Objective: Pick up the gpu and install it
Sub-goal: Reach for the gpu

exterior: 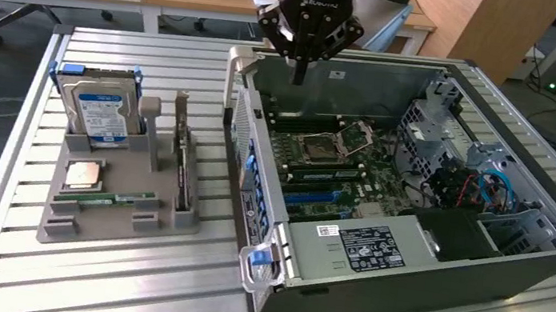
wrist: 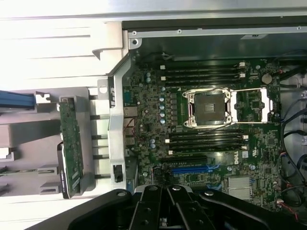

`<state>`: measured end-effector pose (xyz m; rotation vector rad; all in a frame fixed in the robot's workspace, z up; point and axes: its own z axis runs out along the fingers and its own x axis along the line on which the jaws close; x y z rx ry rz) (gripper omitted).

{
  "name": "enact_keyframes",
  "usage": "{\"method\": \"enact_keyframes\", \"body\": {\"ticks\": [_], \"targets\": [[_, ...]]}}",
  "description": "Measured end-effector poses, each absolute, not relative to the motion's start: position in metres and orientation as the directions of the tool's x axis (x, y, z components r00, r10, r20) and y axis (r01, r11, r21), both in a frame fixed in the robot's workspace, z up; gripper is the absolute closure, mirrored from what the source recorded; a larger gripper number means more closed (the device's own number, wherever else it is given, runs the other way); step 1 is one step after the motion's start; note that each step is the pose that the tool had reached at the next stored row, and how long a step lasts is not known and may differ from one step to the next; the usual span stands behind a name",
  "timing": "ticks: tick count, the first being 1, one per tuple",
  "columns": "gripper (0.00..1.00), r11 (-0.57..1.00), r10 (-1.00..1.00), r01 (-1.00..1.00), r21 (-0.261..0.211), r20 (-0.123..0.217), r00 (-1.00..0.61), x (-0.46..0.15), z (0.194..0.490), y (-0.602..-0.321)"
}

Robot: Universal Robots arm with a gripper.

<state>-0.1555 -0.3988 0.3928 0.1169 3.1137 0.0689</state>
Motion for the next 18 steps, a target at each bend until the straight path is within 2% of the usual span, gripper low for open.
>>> {"method": "enact_keyframes", "body": {"ticks": [18], "targets": [[0.89,0.996,0.076,0.074,0.045,-0.023,-0.997,-0.182,0.392,-0.399]]}}
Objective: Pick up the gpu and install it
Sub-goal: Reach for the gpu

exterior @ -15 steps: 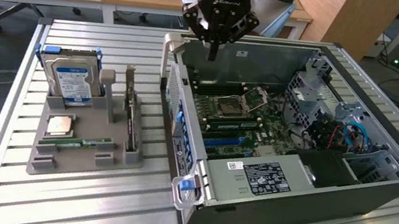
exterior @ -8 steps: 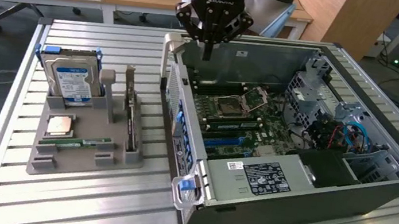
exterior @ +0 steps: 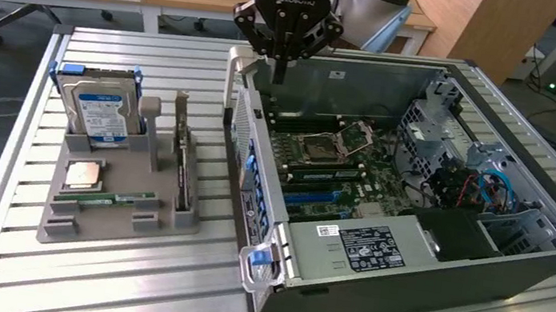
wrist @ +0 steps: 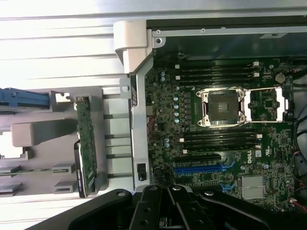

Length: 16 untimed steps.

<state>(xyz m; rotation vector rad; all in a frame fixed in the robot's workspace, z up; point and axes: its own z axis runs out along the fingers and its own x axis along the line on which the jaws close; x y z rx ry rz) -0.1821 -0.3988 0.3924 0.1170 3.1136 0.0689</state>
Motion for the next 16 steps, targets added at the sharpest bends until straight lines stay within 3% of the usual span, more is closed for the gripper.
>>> {"method": "enact_keyframes", "body": {"ticks": [16], "targets": [[0.89,0.996,0.075,0.074,0.045,-0.023,-0.997,-0.204,0.392,-0.399]]}}
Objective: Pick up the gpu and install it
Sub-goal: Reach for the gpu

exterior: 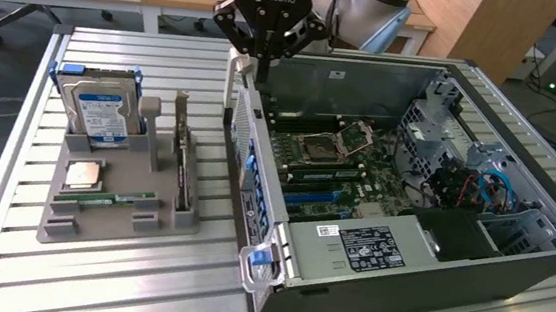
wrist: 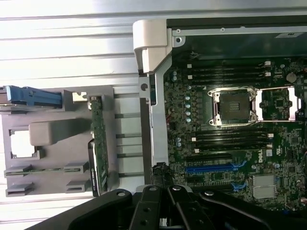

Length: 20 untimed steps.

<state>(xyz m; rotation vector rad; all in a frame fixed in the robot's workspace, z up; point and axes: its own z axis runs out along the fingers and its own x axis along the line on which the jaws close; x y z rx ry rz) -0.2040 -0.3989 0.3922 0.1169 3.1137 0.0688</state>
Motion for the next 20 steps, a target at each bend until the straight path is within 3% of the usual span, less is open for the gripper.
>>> {"method": "enact_keyframes", "body": {"ticks": [20], "targets": [[0.89,0.996,0.076,0.074,0.045,-0.023,-0.997,-0.231,0.392,-0.399]]}}
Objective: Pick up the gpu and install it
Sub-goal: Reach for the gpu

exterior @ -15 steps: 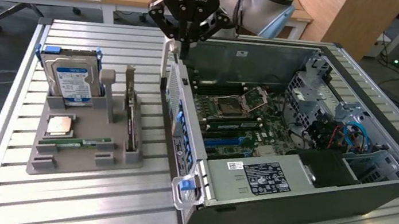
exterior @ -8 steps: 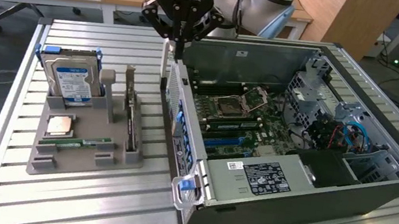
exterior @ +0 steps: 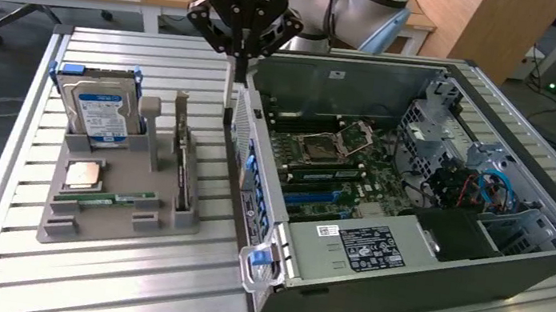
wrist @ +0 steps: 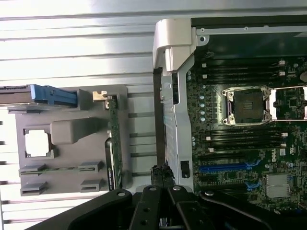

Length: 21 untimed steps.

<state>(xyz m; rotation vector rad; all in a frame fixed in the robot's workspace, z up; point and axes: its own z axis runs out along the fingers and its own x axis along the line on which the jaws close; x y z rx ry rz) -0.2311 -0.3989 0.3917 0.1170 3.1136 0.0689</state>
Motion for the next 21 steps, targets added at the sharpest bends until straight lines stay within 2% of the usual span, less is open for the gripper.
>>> {"method": "enact_keyframes", "body": {"ticks": [21], "targets": [[0.89,0.996,0.076,0.074,0.045,-0.023,-0.997,-0.267,0.390,-0.399]]}}
